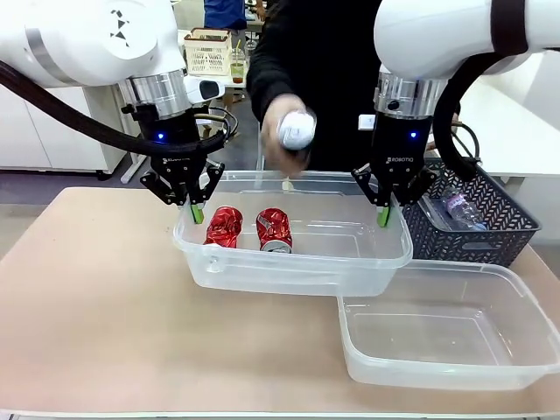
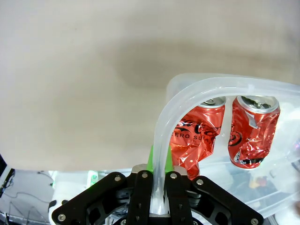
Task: Sort the waste into each basket.
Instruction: Offer the picked Organizing box to the human.
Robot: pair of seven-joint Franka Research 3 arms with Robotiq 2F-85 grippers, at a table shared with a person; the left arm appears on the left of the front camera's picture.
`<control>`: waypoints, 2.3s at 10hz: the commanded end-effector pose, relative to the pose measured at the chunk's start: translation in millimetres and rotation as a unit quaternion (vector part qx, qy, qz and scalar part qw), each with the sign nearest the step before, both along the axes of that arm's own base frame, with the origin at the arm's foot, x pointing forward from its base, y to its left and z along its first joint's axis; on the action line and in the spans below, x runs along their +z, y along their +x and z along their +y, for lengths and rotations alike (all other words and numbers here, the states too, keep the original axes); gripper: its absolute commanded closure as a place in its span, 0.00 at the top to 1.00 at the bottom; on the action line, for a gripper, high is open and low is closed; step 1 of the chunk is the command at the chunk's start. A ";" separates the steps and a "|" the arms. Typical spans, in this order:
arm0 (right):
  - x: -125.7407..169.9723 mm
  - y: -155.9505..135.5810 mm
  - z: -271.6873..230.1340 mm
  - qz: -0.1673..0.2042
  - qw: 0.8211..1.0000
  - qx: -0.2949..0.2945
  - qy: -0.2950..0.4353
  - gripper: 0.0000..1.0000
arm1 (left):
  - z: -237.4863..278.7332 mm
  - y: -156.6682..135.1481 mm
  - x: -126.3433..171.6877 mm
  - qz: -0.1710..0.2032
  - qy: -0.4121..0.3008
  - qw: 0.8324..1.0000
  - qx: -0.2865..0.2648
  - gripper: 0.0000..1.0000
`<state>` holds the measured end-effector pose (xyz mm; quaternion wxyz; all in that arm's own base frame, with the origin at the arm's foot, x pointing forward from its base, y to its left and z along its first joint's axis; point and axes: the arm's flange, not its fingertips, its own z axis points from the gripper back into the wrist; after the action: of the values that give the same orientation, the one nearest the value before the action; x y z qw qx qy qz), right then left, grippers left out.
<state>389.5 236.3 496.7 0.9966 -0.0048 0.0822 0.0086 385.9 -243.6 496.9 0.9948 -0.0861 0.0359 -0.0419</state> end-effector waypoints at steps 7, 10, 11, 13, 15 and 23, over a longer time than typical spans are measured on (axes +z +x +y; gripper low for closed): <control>1.4 -2.8 0.8 0.003 1.000 0.008 -0.012 0.04 | -1.0 0.3 7.6 -0.008 -0.008 1.000 0.004 0.04; 1.4 -2.8 0.8 0.003 1.000 0.008 -0.012 0.04 | -1.0 0.3 7.6 -0.008 -0.008 1.000 0.004 0.04; 1.4 -2.8 0.8 0.003 1.000 0.008 -0.012 0.04 | -1.0 0.3 7.6 -0.008 -0.008 1.000 0.004 0.04; 1.4 -2.8 0.8 0.003 1.000 0.008 -0.012 0.04 | -1.0 0.3 7.6 -0.008 -0.008 1.000 0.004 0.04; 10.5 29.1 5.8 0.000 1.000 0.001 -0.005 0.04 | -3.6 30.6 7.1 0.002 0.010 1.000 0.005 0.04; 5.1 135.4 9.1 0.012 1.000 -0.007 -0.006 0.04 | 7.9 119.5 6.9 -0.023 -0.004 0.999 0.025 0.04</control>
<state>527.6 243.4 497.8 0.9950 -0.0097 0.0990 -0.0021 500.5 -237.1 501.5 0.9965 -0.0803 0.0140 -0.0175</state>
